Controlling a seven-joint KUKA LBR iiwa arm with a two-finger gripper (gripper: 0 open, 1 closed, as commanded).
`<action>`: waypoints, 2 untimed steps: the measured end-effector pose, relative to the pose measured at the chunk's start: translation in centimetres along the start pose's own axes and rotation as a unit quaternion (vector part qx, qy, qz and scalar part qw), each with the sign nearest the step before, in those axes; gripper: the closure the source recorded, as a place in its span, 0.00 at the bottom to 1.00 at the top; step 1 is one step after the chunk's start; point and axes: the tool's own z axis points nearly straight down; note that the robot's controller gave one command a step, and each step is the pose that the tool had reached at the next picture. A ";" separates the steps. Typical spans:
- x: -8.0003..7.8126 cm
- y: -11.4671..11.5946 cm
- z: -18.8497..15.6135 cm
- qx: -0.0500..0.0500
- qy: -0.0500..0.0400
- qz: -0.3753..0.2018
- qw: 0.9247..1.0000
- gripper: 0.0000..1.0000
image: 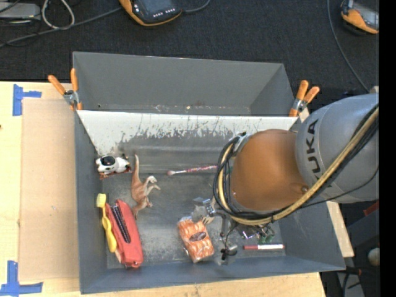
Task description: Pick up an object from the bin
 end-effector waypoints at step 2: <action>-1.7 0.3 6.2 0.001 -0.005 -0.215 0.977 1.00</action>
Offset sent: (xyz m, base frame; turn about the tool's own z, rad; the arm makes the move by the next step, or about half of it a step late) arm 0.0124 0.0082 -0.0635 -0.4389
